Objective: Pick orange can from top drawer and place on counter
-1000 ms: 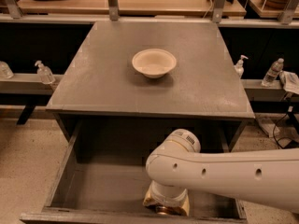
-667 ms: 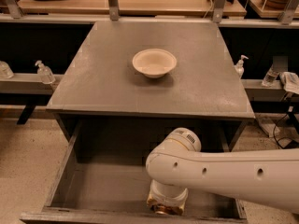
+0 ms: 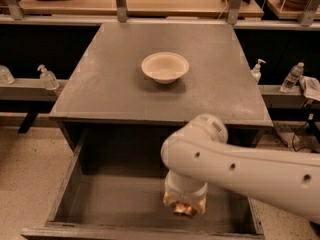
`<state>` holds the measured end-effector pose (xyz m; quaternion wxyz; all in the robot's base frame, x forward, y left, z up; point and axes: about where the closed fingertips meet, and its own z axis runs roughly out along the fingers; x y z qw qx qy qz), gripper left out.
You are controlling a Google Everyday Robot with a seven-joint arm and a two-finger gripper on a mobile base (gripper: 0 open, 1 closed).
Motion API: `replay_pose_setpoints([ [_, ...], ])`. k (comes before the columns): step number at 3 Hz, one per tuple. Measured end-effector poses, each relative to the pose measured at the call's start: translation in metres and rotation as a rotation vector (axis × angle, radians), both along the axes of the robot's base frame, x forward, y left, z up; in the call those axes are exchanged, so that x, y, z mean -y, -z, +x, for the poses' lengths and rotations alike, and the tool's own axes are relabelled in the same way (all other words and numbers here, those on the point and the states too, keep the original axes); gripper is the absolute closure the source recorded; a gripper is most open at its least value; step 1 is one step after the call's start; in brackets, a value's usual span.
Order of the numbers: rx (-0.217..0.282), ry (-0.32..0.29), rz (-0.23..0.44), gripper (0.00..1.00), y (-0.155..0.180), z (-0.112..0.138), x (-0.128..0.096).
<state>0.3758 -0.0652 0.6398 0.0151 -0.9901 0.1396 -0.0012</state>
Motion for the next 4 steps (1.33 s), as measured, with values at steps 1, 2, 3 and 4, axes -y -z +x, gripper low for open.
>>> replay_pose_setpoints([
  [1,0.082,-0.034,0.018,1.0,-0.083,0.036,0.012],
  [2,0.124,-0.06,0.009,1.0,-0.15,0.069,0.03],
  [3,0.15,-0.079,-0.004,1.0,-0.204,0.101,0.035],
  [4,0.17,-0.079,0.023,0.99,-0.245,0.145,0.026],
])
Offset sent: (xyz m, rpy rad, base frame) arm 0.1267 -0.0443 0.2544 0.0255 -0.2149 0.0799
